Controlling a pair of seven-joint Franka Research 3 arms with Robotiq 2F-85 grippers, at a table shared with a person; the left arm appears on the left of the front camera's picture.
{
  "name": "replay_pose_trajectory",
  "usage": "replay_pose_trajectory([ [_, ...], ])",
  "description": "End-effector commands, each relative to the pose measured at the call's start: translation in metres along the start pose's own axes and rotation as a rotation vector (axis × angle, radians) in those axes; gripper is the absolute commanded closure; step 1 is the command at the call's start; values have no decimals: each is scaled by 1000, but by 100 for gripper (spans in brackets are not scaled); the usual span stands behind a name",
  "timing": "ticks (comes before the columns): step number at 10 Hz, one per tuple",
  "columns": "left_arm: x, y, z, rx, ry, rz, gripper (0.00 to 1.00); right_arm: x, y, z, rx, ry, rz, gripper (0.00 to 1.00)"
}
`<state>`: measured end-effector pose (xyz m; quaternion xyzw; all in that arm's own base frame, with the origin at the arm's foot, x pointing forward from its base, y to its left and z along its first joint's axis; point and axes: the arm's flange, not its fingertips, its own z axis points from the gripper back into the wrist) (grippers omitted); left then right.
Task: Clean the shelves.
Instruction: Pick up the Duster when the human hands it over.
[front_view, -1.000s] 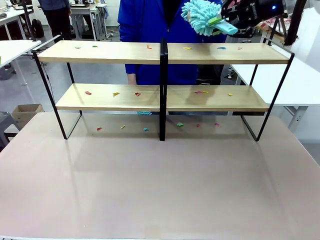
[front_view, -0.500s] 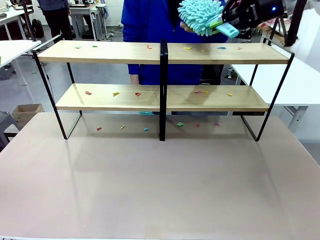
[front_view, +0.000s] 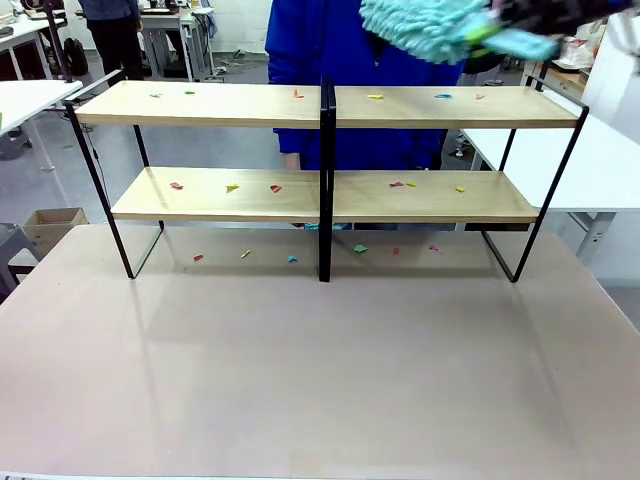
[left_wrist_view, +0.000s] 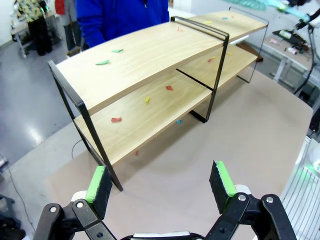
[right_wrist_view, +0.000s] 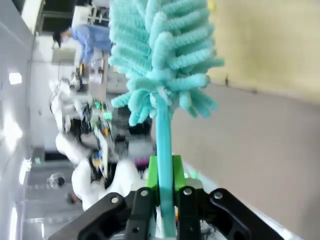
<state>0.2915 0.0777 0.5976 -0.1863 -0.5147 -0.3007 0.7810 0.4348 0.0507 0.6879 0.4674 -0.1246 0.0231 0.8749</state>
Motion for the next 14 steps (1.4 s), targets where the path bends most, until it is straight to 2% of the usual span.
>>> replay_pose_trajectory([
  [1,0,1,-1,-9,-8,-8,0,-50,-2,81,-20,126,75,100],
  [4,0,1,-1,-9,-8,-8,0,-109,-22,155,-58,-44,49,100],
  [6,0,1,-1,-9,-8,-8,0,-136,-49,208,-47,-2,58,100],
  [8,0,1,-1,-9,-8,-8,0,-162,-78,260,74,-30,23,100],
  [9,0,1,-1,-9,-8,-8,0,-174,-93,272,95,-67,-1,100],
  [10,0,1,-1,-9,-8,-8,0,-175,-107,267,41,-118,6,100],
  [11,0,1,-1,-9,-8,-8,0,-175,-88,259,55,-54,-3,100],
  [14,0,1,-1,-9,-8,-8,0,-175,-88,259,55,-54,-3,100],
])
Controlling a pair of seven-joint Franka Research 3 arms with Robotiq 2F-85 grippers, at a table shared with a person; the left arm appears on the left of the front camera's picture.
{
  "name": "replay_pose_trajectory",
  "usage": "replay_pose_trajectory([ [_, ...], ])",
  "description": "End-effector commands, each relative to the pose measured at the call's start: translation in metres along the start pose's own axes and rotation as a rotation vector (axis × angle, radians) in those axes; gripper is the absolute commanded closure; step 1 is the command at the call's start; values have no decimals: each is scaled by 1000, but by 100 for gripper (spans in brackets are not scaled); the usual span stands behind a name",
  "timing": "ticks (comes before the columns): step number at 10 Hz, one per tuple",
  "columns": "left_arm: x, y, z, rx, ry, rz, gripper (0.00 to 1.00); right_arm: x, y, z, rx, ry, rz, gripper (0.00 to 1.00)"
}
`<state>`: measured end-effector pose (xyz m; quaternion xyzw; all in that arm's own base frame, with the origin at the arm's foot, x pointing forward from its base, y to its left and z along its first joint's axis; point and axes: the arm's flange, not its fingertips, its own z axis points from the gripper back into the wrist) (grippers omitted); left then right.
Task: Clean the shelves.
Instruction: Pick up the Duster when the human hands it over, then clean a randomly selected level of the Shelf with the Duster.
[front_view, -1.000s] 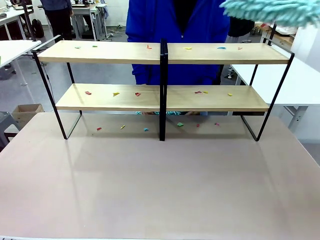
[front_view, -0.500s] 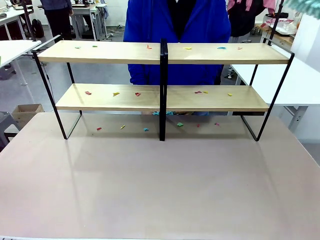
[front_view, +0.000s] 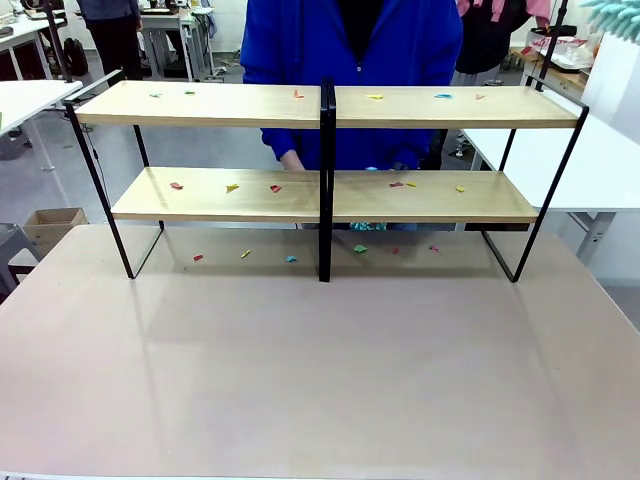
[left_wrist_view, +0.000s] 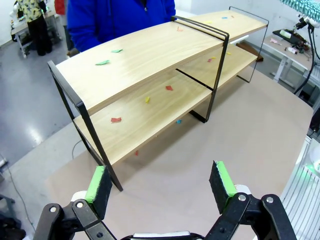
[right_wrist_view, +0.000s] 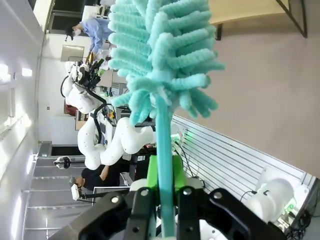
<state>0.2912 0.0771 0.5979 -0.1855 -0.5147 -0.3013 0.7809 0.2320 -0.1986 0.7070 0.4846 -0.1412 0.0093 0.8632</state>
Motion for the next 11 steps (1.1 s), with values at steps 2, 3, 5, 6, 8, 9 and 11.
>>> replay_pose_trajectory([
  [2,-1,1,-1,-9,-9,-6,0,-2,5,4,19,-7,9,100],
  [3,-1,1,-1,-9,-9,-6,0,-2,5,4,19,-7,9,100],
  [5,-1,1,-1,-9,-9,-6,0,-2,5,4,19,-7,9,100],
  [6,-1,1,-1,-9,-9,-6,0,-2,5,4,19,-7,9,100],
  [8,-1,1,-1,-9,-9,-6,0,-2,5,4,19,-7,9,100],
  [9,-1,1,-1,-9,-9,-6,0,-2,0,1,-3,0,-6,88],
  [11,-1,1,-1,-9,-9,-6,0,-45,55,-21,-22,178,232,88],
])
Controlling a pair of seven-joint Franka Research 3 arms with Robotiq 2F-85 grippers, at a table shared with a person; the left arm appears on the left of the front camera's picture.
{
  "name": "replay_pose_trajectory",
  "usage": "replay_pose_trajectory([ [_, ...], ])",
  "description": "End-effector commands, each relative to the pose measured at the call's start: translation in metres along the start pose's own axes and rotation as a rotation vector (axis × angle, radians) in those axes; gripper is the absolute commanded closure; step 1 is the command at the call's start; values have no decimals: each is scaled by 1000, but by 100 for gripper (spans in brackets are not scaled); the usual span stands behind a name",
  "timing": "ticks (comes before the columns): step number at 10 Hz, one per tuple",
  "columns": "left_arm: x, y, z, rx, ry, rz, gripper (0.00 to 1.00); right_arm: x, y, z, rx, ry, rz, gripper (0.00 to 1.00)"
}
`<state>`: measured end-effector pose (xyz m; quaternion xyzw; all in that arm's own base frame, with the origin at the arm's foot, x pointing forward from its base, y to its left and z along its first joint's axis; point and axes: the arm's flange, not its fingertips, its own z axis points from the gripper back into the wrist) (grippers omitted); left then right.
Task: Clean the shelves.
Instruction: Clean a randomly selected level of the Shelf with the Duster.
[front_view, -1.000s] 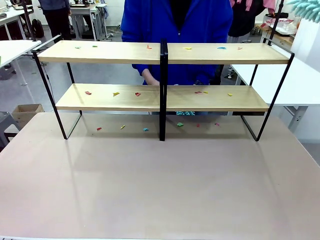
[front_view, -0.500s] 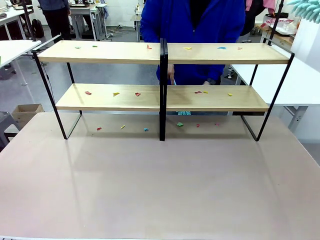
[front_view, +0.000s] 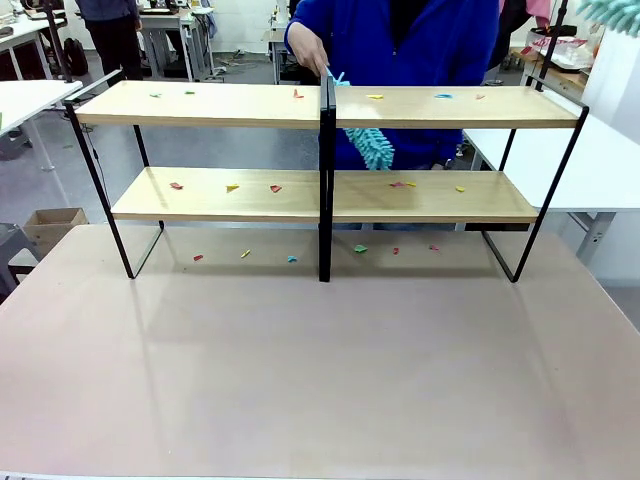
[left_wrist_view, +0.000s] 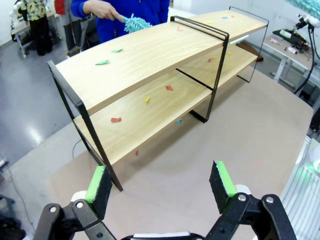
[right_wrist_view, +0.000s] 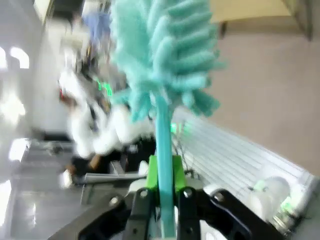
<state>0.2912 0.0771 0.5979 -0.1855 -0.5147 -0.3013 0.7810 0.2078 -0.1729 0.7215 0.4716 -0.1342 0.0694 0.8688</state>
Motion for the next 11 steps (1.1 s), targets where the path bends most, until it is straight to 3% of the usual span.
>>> replay_pose_trajectory([
  [1,-1,1,0,-9,-9,-6,0,-28,47,-51,-33,286,218,88],
  [3,-1,1,0,-9,-9,-6,0,-32,76,-144,-174,414,305,88],
  [5,-1,1,0,-9,-9,-6,0,-46,104,-209,-223,537,431,88],
  [6,-1,1,0,-9,-9,-6,0,-51,111,-232,-296,468,432,88],
  [7,-1,1,0,-9,-9,-6,0,-52,108,-194,-196,538,348,88],
  [8,-1,1,0,-9,-9,-6,0,-52,108,-194,-196,538,348,88],
  [11,-1,1,0,-9,-9,-6,0,-44,148,-300,-388,591,478,88],
])
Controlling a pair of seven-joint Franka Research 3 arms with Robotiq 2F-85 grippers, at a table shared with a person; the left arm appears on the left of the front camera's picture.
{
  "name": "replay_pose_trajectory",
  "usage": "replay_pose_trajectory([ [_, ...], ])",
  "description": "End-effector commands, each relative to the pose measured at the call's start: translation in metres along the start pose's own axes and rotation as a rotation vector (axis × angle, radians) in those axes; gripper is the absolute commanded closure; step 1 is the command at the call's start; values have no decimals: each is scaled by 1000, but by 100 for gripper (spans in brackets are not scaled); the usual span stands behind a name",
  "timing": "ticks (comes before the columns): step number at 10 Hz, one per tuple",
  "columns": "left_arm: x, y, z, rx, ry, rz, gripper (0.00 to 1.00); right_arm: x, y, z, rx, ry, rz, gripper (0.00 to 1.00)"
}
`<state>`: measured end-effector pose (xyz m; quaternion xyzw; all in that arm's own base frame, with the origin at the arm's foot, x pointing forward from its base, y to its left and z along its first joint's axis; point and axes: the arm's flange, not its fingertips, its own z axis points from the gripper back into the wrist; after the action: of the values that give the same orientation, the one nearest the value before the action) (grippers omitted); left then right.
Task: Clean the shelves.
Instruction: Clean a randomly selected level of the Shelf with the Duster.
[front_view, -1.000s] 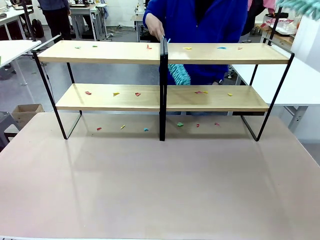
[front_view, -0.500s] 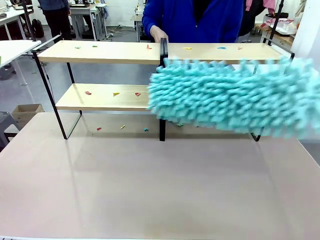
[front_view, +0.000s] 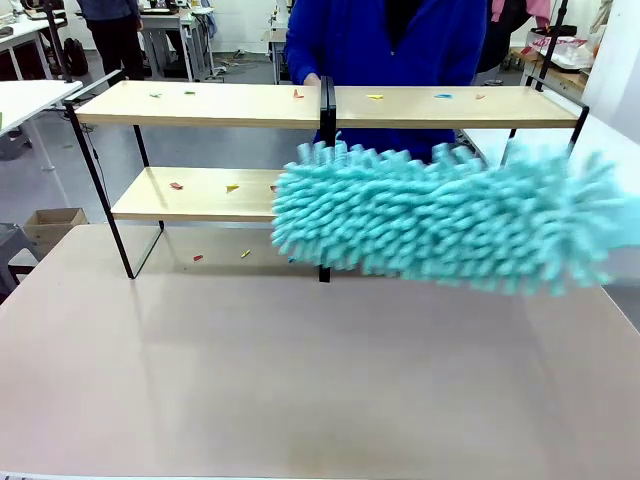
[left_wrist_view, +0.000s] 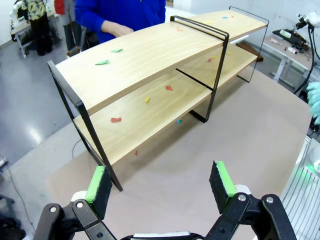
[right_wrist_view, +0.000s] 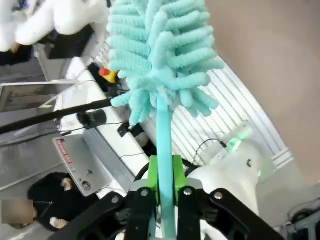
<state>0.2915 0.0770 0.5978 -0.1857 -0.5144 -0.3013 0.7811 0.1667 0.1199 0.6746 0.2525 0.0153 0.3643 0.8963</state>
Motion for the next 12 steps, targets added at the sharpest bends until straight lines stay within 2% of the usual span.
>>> replay_pose_trajectory([
  [1,-1,1,0,-9,-9,-6,0,60,24,-30,-78,-6,41,88],
  [2,-1,1,0,-9,-9,-6,0,86,32,-47,-152,-33,-10,88],
  [3,-1,1,0,-9,-9,-6,0,109,33,-59,-261,-100,-100,88],
  [4,-1,1,0,-9,-9,-6,0,137,38,-77,-299,-112,-113,88],
  [6,-1,1,0,-9,-9,-6,0,183,35,-111,-405,-58,-136,88],
  [7,-1,1,0,-9,-9,-6,0,191,20,-106,-411,-31,-139,88],
  [8,-1,1,0,-9,-9,-6,0,161,38,-109,-354,-108,-88,88],
  [9,-1,1,0,-9,-9,-6,0,161,38,-109,-354,-108,-88,88],
  [10,-1,1,0,-9,-9,-6,0,184,22,-124,-391,-63,-98,88],
  [11,-1,1,0,-9,-9,-6,0,203,19,-131,-455,-118,-141,88],
  [12,-1,1,0,-9,-9,-6,0,225,12,-138,-456,-208,-175,88],
])
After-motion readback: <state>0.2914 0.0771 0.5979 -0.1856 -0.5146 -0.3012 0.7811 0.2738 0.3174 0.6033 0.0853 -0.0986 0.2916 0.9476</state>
